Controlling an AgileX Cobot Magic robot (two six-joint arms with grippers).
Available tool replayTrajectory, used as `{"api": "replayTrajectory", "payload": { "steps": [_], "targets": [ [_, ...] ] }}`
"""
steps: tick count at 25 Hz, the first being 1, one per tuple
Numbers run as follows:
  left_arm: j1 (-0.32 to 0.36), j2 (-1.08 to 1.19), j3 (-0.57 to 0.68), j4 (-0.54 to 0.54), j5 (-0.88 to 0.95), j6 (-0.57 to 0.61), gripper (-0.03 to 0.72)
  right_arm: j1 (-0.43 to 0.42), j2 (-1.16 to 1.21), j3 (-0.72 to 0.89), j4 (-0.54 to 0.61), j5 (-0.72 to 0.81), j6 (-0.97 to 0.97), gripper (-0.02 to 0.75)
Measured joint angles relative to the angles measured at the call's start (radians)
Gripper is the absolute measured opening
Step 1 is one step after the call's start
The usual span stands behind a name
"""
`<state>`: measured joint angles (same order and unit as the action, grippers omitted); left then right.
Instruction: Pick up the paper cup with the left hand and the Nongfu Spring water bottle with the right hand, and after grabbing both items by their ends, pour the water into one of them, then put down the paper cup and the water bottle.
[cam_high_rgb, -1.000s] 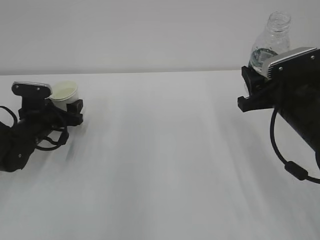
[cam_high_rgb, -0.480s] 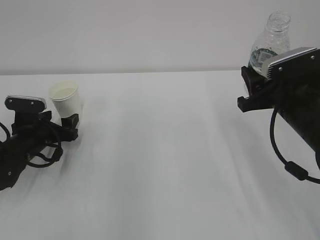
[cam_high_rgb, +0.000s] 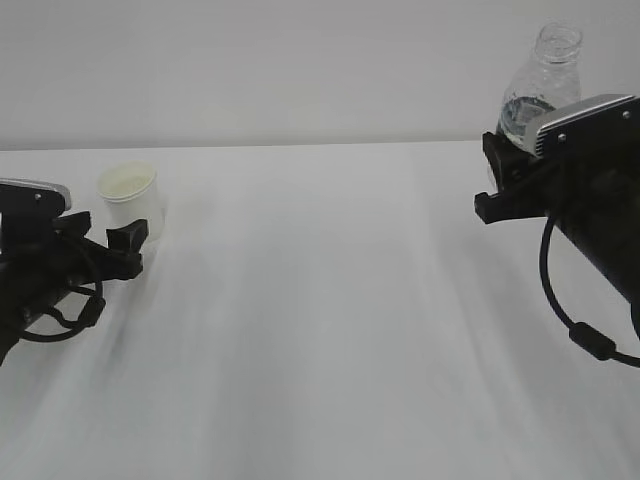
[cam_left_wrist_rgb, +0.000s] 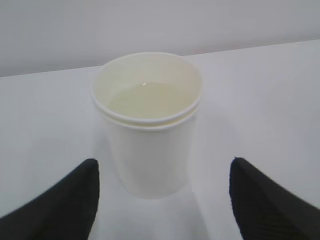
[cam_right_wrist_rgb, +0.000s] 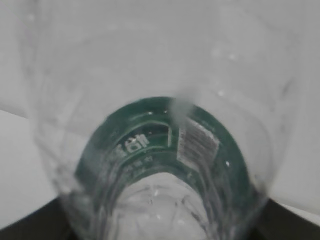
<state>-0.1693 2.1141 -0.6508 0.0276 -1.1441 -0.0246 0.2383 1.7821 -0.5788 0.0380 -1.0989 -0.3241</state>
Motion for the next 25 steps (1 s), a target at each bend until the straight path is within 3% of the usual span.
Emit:
{"api": "replayTrajectory", "payload": {
  "steps": [14, 25],
  "targets": [
    [-0.074, -0.019, 0.03, 0.032, 0.0, 0.0, 0.587, 0.0, 0.0, 0.0, 0.058, 0.002, 0.116, 0.408],
    [-0.085, -0.025, 0.031, 0.056, 0.0, 0.0, 0.587, 0.0, 0.0, 0.0, 0.119, 0.102, 0.122, 0.408]
  ]
}}
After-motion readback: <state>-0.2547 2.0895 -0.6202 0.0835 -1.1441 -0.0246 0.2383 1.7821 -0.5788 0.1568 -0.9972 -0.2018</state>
